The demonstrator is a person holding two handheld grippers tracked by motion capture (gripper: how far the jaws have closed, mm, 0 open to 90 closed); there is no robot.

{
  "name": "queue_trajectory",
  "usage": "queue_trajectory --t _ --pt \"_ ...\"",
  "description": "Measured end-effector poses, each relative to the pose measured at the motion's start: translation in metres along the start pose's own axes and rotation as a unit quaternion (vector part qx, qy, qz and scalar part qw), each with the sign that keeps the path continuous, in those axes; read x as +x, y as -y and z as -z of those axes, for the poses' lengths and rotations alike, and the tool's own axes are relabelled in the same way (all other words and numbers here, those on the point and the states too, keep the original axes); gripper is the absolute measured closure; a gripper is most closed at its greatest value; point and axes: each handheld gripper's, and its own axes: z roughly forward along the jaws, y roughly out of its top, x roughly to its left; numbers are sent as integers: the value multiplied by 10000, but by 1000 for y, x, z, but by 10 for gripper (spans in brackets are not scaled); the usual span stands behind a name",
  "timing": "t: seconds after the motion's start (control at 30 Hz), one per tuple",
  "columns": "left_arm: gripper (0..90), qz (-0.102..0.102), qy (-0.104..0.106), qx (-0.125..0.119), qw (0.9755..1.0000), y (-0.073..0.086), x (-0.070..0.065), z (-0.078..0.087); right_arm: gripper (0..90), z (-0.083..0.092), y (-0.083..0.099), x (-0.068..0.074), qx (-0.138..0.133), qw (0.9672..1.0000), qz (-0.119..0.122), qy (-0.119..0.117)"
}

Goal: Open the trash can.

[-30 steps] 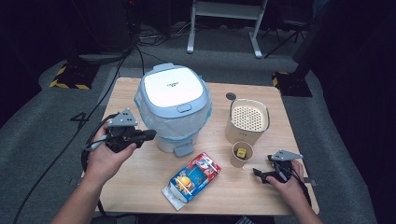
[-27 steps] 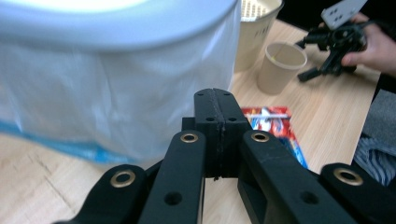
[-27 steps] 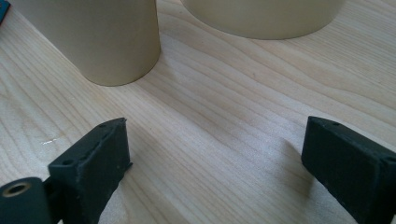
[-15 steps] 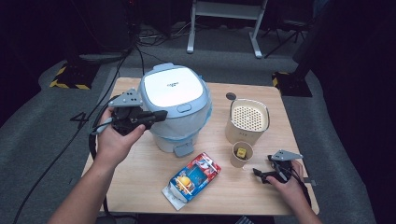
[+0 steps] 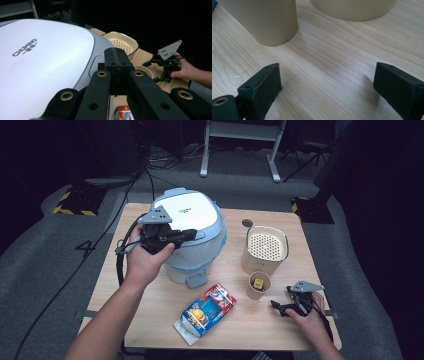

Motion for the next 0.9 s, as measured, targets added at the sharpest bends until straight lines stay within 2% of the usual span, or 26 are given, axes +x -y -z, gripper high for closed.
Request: queue_trajectory --t 0.1,0.17,0.4,0.5,0.67,0.9 --pt "900 -10 -53 68 10000 -1 0 -5 78 0 0 0 -4 10000 -1 -5" --pt "900 -57 -165 204 9996 -1 1 -10 78 0 0 0 -1 10000 0 0" --pt "900 -96 -293 252 9992 -1 3 -13 78 0 0 0 0 10000 1 1" --pt "900 -199 -369 305 9987 -2 1 -13 78 0 0 0 0 10000 0 1" --pt "900 -442 -566 424 9965 -5 -6 -15 78 0 0 0 0 10000 -1 -1" --pt "900 -504 -664 585 9948 -8 -9 -17 78 0 0 0 0 10000 2 0"
